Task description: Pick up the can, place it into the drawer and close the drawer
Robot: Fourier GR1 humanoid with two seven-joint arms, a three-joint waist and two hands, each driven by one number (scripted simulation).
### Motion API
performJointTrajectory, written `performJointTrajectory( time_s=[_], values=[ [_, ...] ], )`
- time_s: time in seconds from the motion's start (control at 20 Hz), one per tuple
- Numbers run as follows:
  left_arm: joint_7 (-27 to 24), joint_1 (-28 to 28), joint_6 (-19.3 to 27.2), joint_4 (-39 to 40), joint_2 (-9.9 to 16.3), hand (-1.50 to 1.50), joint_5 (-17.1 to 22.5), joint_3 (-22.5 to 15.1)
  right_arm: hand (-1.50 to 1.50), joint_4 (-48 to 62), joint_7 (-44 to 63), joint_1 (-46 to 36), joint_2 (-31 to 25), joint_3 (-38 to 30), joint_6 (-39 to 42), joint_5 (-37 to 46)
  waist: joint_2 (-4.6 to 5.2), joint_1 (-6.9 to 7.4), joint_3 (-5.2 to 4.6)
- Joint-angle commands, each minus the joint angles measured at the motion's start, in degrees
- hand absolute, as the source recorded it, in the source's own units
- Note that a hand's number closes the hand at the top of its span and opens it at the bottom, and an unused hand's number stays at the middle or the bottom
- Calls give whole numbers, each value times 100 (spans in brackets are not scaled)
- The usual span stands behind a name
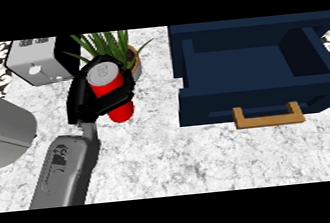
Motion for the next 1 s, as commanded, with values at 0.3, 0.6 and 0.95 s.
performJointTrajectory(
  time_s=[0.3, 0.6, 0.95],
  values=[
    [1079, -1541, 937, 297, -122, 150, -256, -701, -150, 81, 23, -160, -100, -64, 24, 3, 13, -35, 0],
    [1300, -2734, 1212, 919, -124, 150, -191, -677, -150, 262, -158, -52, -48, -127, 131, 6, 16, -55, 1],
    [1644, -3869, 2168, 1778, -124, 150, 342, -1372, -150, 157, -227, 1, 131, 68, 73, 307, 22, -114, 3]
  ],
)
